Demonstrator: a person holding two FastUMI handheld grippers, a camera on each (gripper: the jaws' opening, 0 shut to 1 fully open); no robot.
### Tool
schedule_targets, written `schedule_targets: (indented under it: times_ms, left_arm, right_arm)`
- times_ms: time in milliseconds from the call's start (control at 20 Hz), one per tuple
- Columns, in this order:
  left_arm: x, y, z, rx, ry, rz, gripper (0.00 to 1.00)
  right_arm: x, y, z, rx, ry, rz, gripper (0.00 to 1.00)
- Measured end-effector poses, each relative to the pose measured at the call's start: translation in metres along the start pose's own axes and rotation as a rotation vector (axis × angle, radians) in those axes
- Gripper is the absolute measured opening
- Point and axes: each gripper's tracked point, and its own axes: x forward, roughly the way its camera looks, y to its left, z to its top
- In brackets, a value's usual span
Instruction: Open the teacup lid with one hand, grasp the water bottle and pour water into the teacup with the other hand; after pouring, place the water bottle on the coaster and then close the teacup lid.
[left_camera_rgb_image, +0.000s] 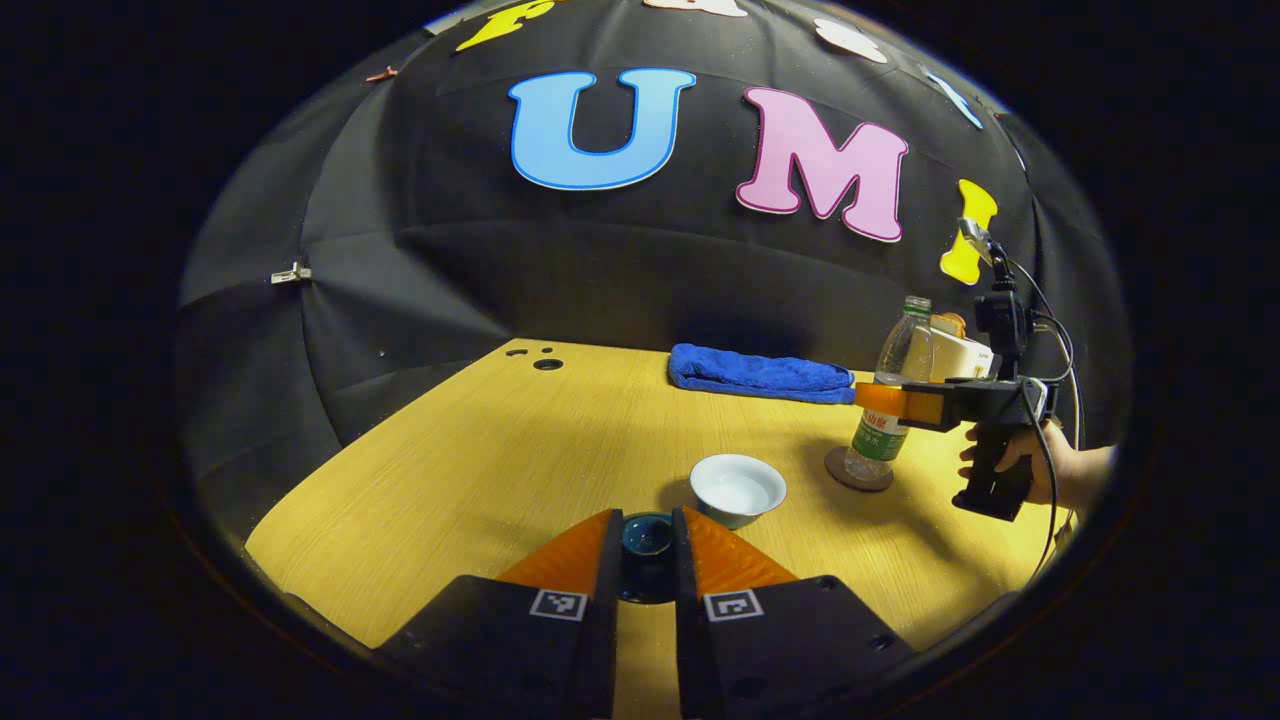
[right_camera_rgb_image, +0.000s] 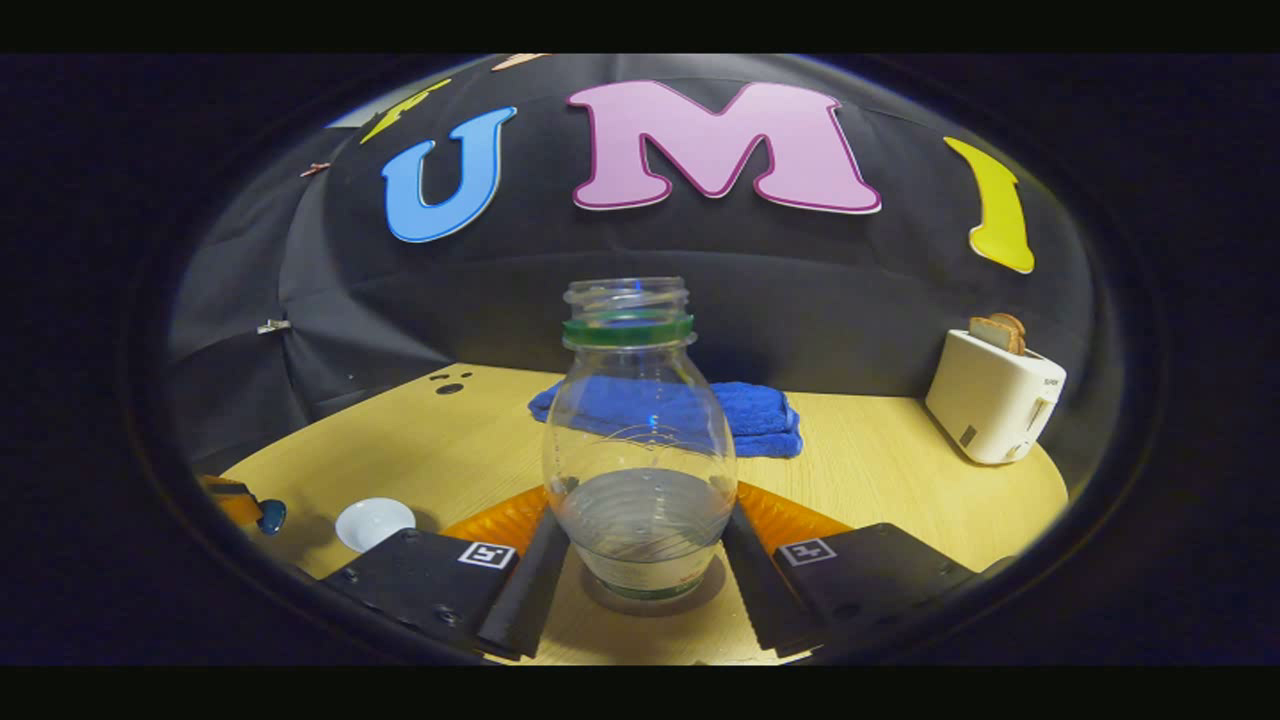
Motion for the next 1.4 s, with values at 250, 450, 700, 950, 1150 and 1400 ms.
schedule_targets:
  times_ms: [250, 450, 700, 950, 1150, 1400]
  left_arm:
    - [0.0, -0.007, 0.005, 0.009, -0.009, -0.003, 0.28]
    - [0.001, -0.008, 0.019, 0.02, -0.034, 0.003, 0.28]
    - [0.01, -0.011, 0.04, 0.02, -0.076, 0.0, 0.28]
    - [0.031, -0.027, 0.047, 0.035, -0.087, -0.038, 0.28]
    - [0.052, -0.051, 0.043, 0.026, -0.086, -0.085, 0.28]
    - [0.081, -0.071, 0.036, 0.055, -0.084, -0.122, 0.28]
  right_arm:
    - [-0.002, 0.002, -0.005, 0.012, 0.017, 0.01, 0.99]
    - [-0.011, 0.001, -0.011, 0.019, 0.026, 0.005, 0.99]
    - [-0.035, 0.001, -0.021, -0.016, 0.04, 0.007, 0.99]
    - [-0.067, -0.002, -0.034, -0.042, 0.053, -0.003, 0.99]
    - [-0.091, 0.002, -0.043, -0.007, 0.084, 0.019, 0.99]
    - [-0.111, -0.008, -0.036, -0.046, 0.079, 0.001, 0.99]
